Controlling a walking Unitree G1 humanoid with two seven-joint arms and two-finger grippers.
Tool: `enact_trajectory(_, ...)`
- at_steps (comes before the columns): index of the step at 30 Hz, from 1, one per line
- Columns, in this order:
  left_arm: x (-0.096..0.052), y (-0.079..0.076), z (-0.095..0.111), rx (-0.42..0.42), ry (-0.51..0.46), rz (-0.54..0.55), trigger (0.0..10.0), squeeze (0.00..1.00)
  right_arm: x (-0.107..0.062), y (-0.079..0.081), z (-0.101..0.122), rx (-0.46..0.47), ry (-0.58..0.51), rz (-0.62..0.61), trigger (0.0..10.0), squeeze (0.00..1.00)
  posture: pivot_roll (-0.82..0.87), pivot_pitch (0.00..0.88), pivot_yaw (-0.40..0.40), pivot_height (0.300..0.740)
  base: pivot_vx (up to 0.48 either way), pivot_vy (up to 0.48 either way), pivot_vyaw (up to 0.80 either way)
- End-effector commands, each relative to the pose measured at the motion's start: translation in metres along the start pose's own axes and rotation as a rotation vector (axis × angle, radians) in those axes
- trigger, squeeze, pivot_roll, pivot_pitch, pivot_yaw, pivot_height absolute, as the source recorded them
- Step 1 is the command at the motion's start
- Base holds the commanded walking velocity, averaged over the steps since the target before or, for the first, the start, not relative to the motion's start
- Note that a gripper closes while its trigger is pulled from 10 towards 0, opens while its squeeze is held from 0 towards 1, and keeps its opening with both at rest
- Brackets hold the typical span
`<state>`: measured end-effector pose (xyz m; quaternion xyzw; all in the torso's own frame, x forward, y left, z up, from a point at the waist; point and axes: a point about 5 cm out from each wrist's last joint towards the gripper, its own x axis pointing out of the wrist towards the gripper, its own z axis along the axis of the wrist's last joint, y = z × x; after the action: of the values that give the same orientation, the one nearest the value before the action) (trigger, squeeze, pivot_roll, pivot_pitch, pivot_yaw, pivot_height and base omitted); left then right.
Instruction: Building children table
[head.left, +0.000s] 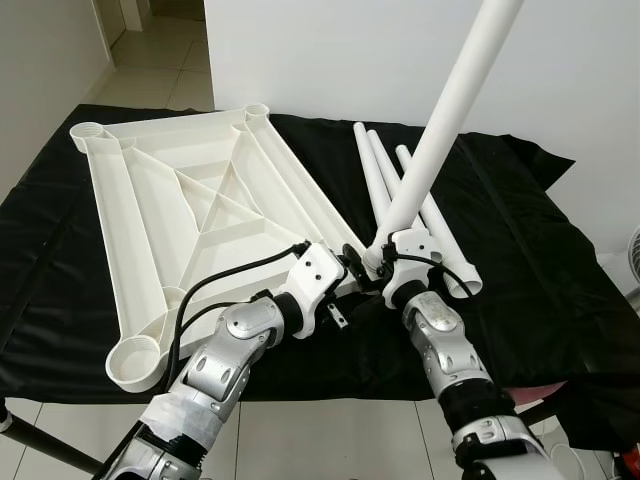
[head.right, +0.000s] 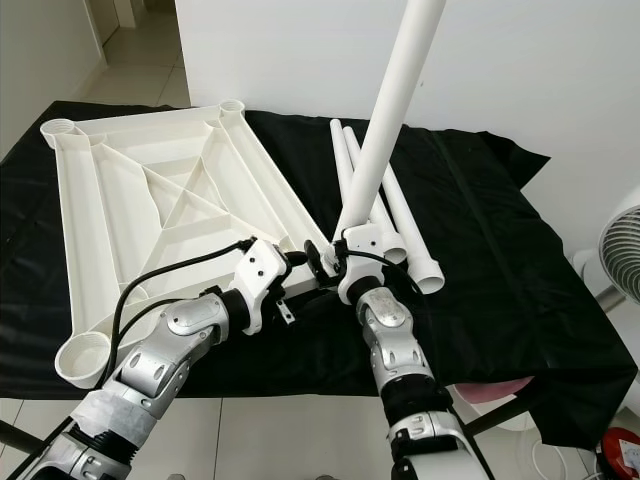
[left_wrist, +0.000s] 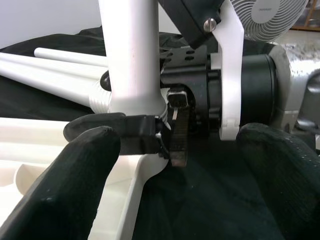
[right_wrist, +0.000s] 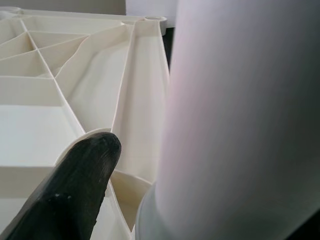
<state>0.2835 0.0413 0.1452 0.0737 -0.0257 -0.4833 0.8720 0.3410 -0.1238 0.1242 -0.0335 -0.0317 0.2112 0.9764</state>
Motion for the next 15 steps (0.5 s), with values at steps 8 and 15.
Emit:
enact_trajectory(8, -0.001, -0.001, 0.002, -0.007, -0.001, -0.013, 10.0, 0.00, 0.002, -0.008, 0.001, -0.080, 0.024, 0.137, 10.0, 0.00, 0.04, 0.000, -0.088, 0.740, 0.000, 0.000, 0.00)
enact_trajectory(15, -0.002, -0.003, 0.003, -0.014, 0.003, -0.032, 10.0, 0.00, 0.005, -0.018, 0.000, -0.153, 0.077, 0.245, 10.0, 0.00, 0.05, 0.000, -0.087, 0.740, 0.000, 0.000, 0.00)
